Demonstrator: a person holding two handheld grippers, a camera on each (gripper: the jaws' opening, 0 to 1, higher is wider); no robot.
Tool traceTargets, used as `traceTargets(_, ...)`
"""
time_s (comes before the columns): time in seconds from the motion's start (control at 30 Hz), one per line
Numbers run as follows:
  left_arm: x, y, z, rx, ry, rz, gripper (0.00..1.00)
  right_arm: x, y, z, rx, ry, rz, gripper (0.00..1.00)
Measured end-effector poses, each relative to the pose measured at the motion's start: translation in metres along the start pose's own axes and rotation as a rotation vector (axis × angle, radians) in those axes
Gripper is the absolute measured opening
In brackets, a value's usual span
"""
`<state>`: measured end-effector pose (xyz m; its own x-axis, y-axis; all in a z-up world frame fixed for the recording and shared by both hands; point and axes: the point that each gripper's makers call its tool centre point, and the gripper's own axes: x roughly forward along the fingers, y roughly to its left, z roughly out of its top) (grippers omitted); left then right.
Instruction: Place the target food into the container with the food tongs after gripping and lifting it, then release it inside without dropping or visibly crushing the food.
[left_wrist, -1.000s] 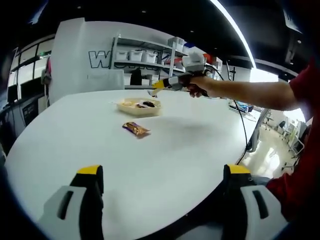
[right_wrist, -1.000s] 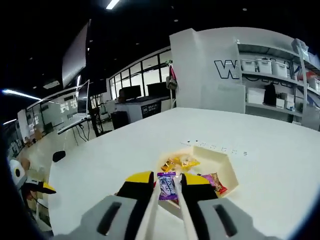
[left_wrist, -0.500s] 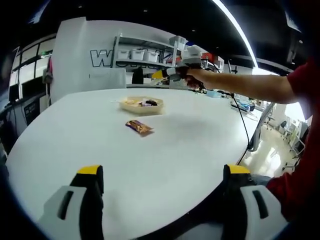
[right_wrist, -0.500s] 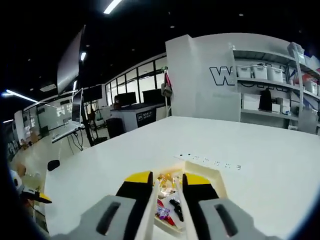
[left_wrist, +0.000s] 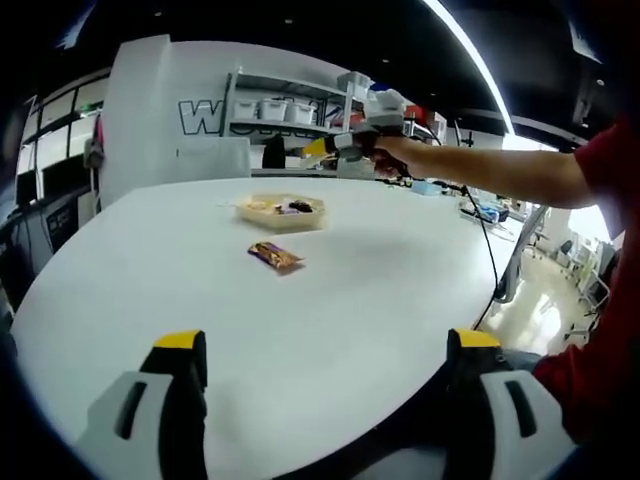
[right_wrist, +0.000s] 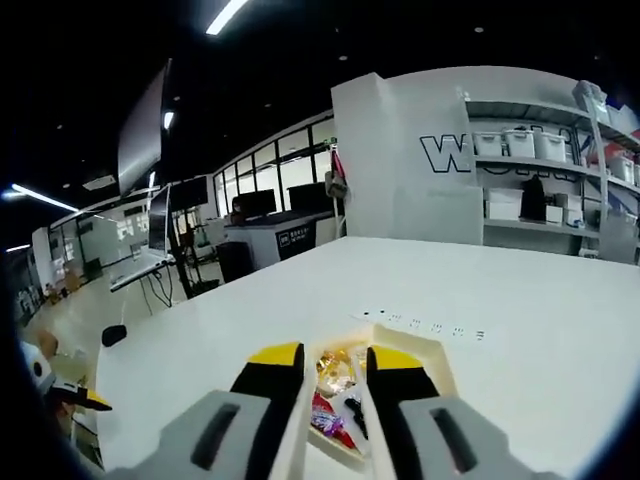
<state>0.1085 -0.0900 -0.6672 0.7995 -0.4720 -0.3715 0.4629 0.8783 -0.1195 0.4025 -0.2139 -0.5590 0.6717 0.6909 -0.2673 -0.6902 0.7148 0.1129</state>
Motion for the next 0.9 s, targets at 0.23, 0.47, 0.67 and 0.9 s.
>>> traceTargets(0.23,-0.001,-0.002,0.003,0.006,-0.004,-0.004,0.99,-0.002,0.008,-0.007,0.003,0.016,0.024,0.2)
traceTargets(0.47,0.001,-0.002,0.003,0.006,-0.006,-0.003,0.99,-0.007,0.016,-0.012,-0.005,0.024,0.043,0.2)
traceTargets(0.67,0.004,-0.004,0.001,0.009,0.0,-0.01,0.99,-0.01,0.022,-0.023,0.011,0.034,0.064,0.21)
traceTargets(0.9,0.007,-0.006,-0.001,0.01,0.005,-0.018,0.99,-0.011,0.033,-0.037,0.049,0.036,0.087,0.21)
